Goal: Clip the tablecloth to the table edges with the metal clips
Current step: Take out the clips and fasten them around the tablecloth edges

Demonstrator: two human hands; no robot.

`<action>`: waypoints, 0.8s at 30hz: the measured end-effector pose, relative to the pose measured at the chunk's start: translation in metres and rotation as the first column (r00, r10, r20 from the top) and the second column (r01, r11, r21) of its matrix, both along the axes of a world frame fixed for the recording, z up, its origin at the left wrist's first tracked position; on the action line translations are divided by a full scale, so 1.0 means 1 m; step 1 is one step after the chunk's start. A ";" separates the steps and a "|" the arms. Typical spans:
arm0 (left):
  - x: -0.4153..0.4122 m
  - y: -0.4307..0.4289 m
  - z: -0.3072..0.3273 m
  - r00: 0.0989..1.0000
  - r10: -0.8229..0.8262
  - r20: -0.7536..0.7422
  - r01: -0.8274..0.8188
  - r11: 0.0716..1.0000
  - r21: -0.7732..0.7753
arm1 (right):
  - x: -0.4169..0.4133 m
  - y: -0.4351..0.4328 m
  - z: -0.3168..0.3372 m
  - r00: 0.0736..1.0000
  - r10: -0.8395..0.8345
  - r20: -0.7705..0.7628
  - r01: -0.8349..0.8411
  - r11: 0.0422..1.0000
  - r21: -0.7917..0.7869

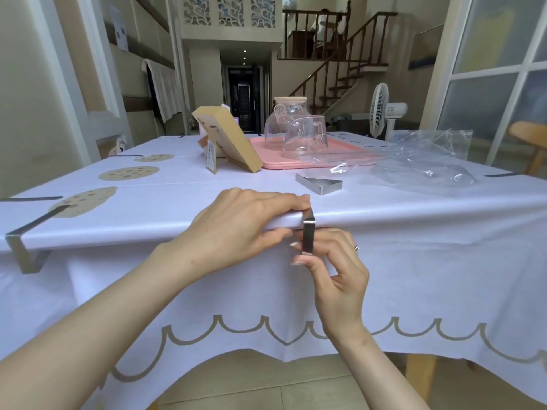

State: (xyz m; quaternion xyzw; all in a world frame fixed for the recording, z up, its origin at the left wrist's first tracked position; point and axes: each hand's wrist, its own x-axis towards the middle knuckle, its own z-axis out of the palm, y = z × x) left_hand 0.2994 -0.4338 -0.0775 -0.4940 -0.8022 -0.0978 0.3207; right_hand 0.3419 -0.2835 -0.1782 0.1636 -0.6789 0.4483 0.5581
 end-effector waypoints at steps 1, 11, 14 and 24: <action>0.001 0.000 0.000 1.000 -0.002 0.011 0.002 1.000 0.001 | 0.001 -0.001 0.001 0.999 -0.041 0.000 0.041 0.999 0.019; 0.004 0.000 0.001 0.999 -0.027 0.034 0.027 1.000 0.002 | 0.014 0.010 0.020 0.931 -0.361 -0.061 0.366 0.921 0.130; 0.008 0.001 0.001 0.999 -0.030 0.039 0.028 0.998 0.057 | 0.015 0.021 0.038 0.948 -0.319 -0.009 0.310 0.912 0.268; 0.010 0.009 -0.003 0.996 -0.070 -0.059 0.081 0.976 0.202 | 0.016 0.032 0.052 0.970 -0.221 0.104 0.174 0.924 0.340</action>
